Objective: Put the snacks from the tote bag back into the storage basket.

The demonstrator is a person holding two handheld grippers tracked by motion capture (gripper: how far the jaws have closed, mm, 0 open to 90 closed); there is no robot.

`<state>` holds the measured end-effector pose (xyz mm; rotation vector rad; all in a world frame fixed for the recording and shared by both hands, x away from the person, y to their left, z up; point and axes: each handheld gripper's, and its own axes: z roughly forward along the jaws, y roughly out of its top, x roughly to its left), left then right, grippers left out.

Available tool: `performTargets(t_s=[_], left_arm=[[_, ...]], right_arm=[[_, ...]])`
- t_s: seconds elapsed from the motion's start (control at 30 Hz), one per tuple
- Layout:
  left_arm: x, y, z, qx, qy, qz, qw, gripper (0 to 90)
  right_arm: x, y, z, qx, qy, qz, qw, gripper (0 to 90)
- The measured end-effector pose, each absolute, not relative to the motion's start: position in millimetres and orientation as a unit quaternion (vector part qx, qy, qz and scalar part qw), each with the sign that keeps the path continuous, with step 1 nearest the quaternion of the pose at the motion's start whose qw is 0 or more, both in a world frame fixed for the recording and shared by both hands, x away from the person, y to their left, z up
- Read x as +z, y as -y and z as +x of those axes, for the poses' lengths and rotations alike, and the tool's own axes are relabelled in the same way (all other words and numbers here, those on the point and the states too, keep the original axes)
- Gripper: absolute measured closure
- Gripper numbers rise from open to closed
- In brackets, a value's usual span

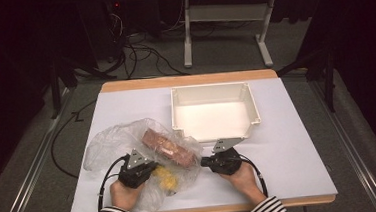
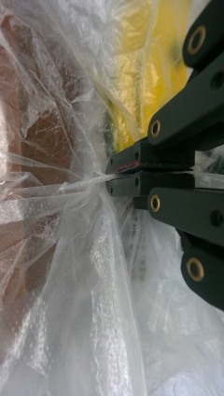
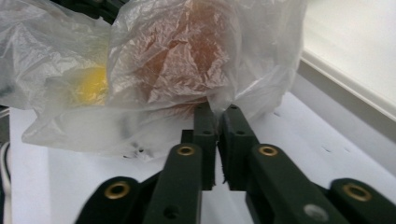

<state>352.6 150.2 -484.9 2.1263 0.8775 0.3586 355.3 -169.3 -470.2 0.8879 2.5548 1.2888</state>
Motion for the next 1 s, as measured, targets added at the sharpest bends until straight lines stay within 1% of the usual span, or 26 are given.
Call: performTargets(t_s=[0.07, 0.2, 0.27, 0.33, 0.4, 0.47, 0.5, 0.57, 0.67, 0.87, 0.93, 1.0], left_arm=[[-485, -149, 352, 0.141, -0.343, 0.84, 0.396, 88.2], [-482, -145, 348, 0.144, -0.338, 0.841, 0.397, 86.2], [-477, -142, 343, 0.157, -0.327, 0.843, 0.397, 80.4], [-469, -140, 339, 0.172, -0.323, 0.842, 0.397, 71.5], [-458, -138, 335, 0.185, -0.317, 0.841, 0.398, 65.2], [-453, -138, 333, 0.192, -0.313, 0.84, 0.4, 60.9], [-446, -138, 331, 0.202, -0.309, 0.837, 0.403, 60.9], [-435, -138, 329, 0.211, -0.308, 0.833, 0.409, 55.5], [-418, -142, 327, 0.232, -0.309, 0.826, 0.411, 50.9], [-405, -148, 340, 0.257, -0.333, 0.814, 0.4, 44.6], [-404, -149, 348, 0.273, -0.344, 0.806, 0.397, 44.3], [-403, -150, 358, 0.277, -0.355, 0.803, 0.39, 43.5]], right_arm=[[-469, 171, 355, 0.424, -0.854, 0.292, 0.076, 89.4], [-469, 177, 353, 0.418, -0.857, 0.289, 0.079, 90.0], [-468, 182, 350, 0.419, -0.856, 0.292, 0.081, 90.0], [-467, 189, 349, 0.419, -0.854, 0.295, 0.086, 90.0], [-466, 195, 347, 0.419, -0.852, 0.301, 0.088, 90.0], [-465, 197, 346, 0.419, -0.852, 0.302, 0.09, 90.0], [-464, 199, 345, 0.418, -0.852, 0.302, 0.093, 90.0], [-463, 204, 343, 0.424, -0.848, 0.302, 0.097, 90.0], [-463, 206, 342, 0.423, -0.849, 0.301, 0.099, 90.0], [-463, 208, 339, 0.417, -0.853, 0.296, 0.102, 90.0], [-464, 209, 338, 0.418, -0.853, 0.296, 0.102, 90.0], [-465, 210, 338, 0.415, -0.854, 0.296, 0.101, 90.0]])
